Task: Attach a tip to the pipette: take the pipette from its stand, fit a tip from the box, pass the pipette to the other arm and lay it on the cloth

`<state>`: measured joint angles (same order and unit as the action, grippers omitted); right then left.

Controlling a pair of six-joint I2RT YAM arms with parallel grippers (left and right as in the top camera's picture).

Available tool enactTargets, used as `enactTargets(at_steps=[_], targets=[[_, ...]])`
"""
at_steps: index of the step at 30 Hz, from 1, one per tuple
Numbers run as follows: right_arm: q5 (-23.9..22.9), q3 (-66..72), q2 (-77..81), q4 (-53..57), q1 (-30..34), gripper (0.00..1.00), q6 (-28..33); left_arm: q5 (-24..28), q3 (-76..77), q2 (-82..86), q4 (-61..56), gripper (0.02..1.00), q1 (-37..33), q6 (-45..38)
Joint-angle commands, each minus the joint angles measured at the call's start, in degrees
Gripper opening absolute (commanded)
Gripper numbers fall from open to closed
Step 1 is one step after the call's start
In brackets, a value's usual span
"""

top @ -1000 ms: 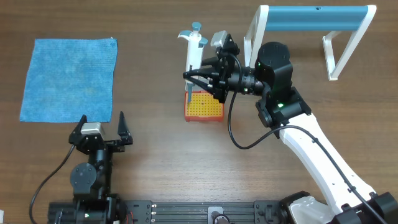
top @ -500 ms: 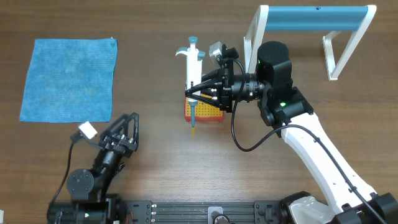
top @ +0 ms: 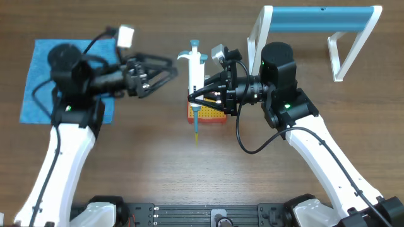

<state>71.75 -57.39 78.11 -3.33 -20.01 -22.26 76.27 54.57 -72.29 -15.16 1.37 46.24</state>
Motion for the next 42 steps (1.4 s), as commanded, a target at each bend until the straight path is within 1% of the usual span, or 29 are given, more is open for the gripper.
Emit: enactTargets(at_steps=[1, 3, 5, 9, 10, 11, 12, 13, 14, 15, 17, 18, 19, 21, 22, 23, 24, 27, 28, 29, 30, 31, 35, 37, 39, 41, 42], targets=[[1.38, -0.98, -0.63, -0.42, -0.24, 0.075, -3.67, 7.93, 3.74, -2.36, -5.73, 0.998, 4.79, -1.73], [1.31, -0.98, -0.63, -0.85, -0.35, 0.077, -3.69, 7.93, 3.74, -2.34, -5.75, 0.998, 5.73, -1.73], [0.92, -0.98, -0.63, -2.43, -1.14, 0.075, -3.67, 6.67, 3.74, -2.34, -5.73, 0.998, 6.36, -1.7], [0.72, -0.98, -0.63, -3.61, -1.36, 0.075, -3.67, 2.05, 3.74, -2.34, -5.77, 1.0, 10.05, -1.81], [0.74, -0.98, -0.63, -3.63, -1.49, 0.077, -3.67, -0.02, 3.74, -2.34, -5.77, 0.958, 10.54, -1.79], [0.72, -0.98, -0.63, -3.63, -1.53, 0.077, -3.65, -1.07, 3.74, -2.34, -5.99, 0.888, 10.67, -1.77], [0.72, -0.98, -0.63, -3.65, -1.53, 0.077, -3.65, -1.11, 3.74, -2.34, -6.29, 0.842, 10.67, -1.79], [0.72, -0.98, -0.63, -3.63, -1.53, 0.077, -3.65, -1.09, 3.74, -2.34, -6.32, 0.829, 10.67, -1.79], [0.72, -0.98, -0.63, -3.63, -1.53, 0.075, -3.65, -1.09, 3.74, -2.34, -6.32, 0.792, 10.67, -1.79], [0.72, -0.98, -0.63, -3.63, -1.53, 0.073, -3.65, -1.33, 3.74, -2.36, -6.32, 0.665, 10.67, -1.81], [0.72, -0.98, -0.63, -3.63, -1.53, 0.075, -3.63, -2.21, 3.74, -2.36, -6.29, 0.57, 10.67, -1.79], [0.72, -0.98, -0.63, -3.63, -1.53, 0.075, -3.63, -2.4, 3.74, -2.34, -6.32, 0.454, 10.67, -1.79], [0.72, -0.98, -0.63, -3.65, -1.53, 0.077, -3.63, -2.4, 3.74, -2.34, -6.29, 0.371, 10.67, -1.79], [0.72, -0.98, -0.63, -3.65, -1.53, 0.077, -3.61, -2.38, 3.74, -2.34, -6.32, 0.27, 10.67, -1.79], [0.72, -0.98, -0.63, -3.65, -1.53, 0.075, -3.61, -2.4, 3.74, -2.36, -6.29, 0.237, 10.67, -1.79], [0.7, -0.98, -0.63, -3.65, -1.53, 0.077, -3.58, -2.4, 3.74, -2.36, -6.29, 0.174, 10.67, -1.79], [0.7, -0.98, -0.63, -3.65, -1.53, 0.077, -3.34, -2.49, 3.74, -2.34, -6.29, 0.027, 10.67, -1.79], [-1.49, -0.98, -0.63, -3.63, -1.53, 0.077, -2.95, -2.62, 3.74, -2.36, -6.29, 0.027, 10.67, -1.84], [-2.14, -0.98, -0.63, -3.63, -1.53, 0.266, -2.95, -2.56, 3.74, -2.34, -6.29, 0.027, 10.67, -3.23], [-2.1, -0.98, -0.63, -3.63, -1.53, 0.524, -2.97, -2.56, 3.74, -2.34, -6.29, 0.025, 10.67, -4.0], [-2.08, -0.98, -0.63, -3.61, -1.53, 0.652, -2.97, -2.51, 3.74, -2.34, -6.29, 0.027, 10.67, -5.03], [-1.92, -0.98, -0.63, -3.58, -1.53, 0.726, -2.97, -2.56, 3.74, -2.34, -6.34, 0.027, 10.64, -5.81], [-1.64, -0.98, -0.63, -3.19, -0.87, 0.735, -2.95, -3.65, 3.74, -2.34, -6.08, 0.027, 10.12, -8.79], [-1.64, -0.98, -0.66, -1.05, 0.59, 0.737, -2.95, -3.91, 3.74, -2.34, -3.72, 0.027, 8.85, -11.06], [-1.62, -0.98, -0.66, 2.08, 2.62, 0.739, -1.6, -4.76, 3.74, -2.34, 2.03, 0.025, 6.95, -15.34], [-1.75, -0.98, -0.66, 3.96, 3.34, 0.739, 1.49, -7.65, 3.74, -2.34, 9.44, 0.027, 4.92, -20.55], [-3.52, -0.98, -0.66, 5.03, 3.45, 0.741, 2.27, -10.45, 3.74, -2.34, 14.36, 0.027, 3.78, -23.65]])
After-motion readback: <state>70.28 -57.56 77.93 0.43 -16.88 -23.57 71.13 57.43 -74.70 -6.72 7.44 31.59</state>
